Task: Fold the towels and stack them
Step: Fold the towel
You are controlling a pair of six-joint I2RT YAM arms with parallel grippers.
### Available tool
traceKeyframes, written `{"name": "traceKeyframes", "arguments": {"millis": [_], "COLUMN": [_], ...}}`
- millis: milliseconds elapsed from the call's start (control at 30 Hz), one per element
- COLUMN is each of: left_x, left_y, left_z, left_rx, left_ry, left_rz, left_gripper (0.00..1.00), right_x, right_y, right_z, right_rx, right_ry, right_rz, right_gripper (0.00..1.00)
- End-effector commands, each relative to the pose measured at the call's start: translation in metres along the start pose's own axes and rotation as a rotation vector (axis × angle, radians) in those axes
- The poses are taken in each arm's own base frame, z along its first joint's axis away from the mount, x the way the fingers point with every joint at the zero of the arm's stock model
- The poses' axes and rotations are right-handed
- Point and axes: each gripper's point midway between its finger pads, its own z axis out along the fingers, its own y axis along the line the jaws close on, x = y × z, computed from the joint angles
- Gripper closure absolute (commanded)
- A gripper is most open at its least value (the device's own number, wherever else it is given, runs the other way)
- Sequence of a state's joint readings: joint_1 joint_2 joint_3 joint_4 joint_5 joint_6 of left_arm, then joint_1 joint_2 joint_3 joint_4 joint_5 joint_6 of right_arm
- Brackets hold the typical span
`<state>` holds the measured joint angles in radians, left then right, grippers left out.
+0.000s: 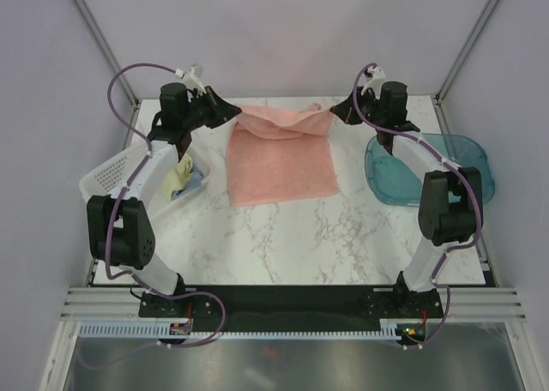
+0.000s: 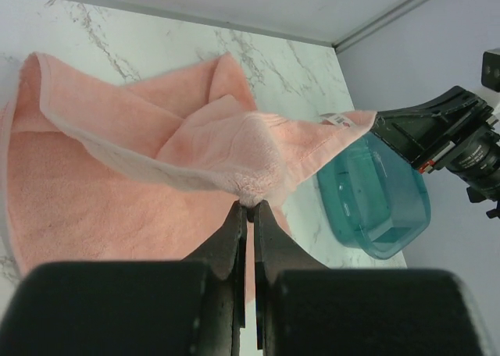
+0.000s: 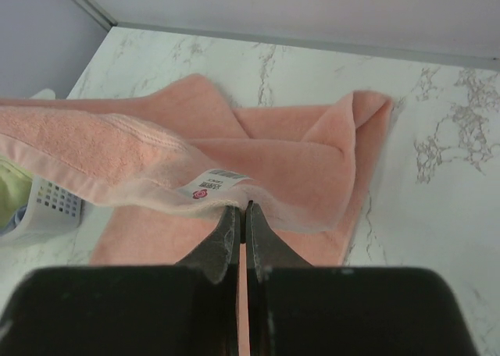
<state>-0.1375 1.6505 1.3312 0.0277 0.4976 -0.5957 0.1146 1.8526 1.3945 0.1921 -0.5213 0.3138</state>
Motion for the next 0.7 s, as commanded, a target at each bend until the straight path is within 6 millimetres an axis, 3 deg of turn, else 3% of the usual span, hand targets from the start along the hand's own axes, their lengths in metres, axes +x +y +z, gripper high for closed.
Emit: {"name": "traceKeyframes", "arguments": {"millis": [0,100,200,267,300,333,467,667], "left_x": [-0.003,0.006,-0.015,-0.020,-0.030,-0.037,-0.079,-0.104], "left_y": [-0.010,-0.015,-0.030,-0.034,0.000,0.000,-0.017,-0.047], "left_z": [-0.019,-0.032,-0.034,-0.037,-0.039,-0.040,-0.049,-0.064], "left_rx": [-0.002,0.003,0.027,0.014,-0.176,-0.190,-0.210,-0.161], "left_ry": [-0.028,-0.028,-0.070,-0.055,-0.103,-0.123,-0.233,-0.284], "left_rz": [0.081,0.084,0.109,0.115,0.135,0.140,0.189,0.251], "left_gripper": [0.98,0.98,0.98,0.98,0.98,0.98,0.98,0.98], "right_x": [-0.014,-0.016,-0.039,-0.066,-0.078,-0.094,-0.128,-0.158], "right_y": [0.016,0.020,0.022,0.035,0.043,0.050,0.064,0.088], "right_z": [-0.026,-0.035,-0.036,-0.040,-0.040,-0.040,-0.041,-0.047], "right_rx": [-0.016,-0.010,0.019,-0.002,-0.029,-0.044,-0.080,-0.146], "right_ry": [-0.041,-0.057,-0.084,-0.141,-0.171,-0.203,-0.268,-0.319], "right_rz": [-0.071,-0.072,-0.091,-0.085,-0.092,-0.098,-0.109,-0.121], "right_gripper": [1.00,1.00,1.00,1.00,1.00,1.00,1.00,1.00]}}
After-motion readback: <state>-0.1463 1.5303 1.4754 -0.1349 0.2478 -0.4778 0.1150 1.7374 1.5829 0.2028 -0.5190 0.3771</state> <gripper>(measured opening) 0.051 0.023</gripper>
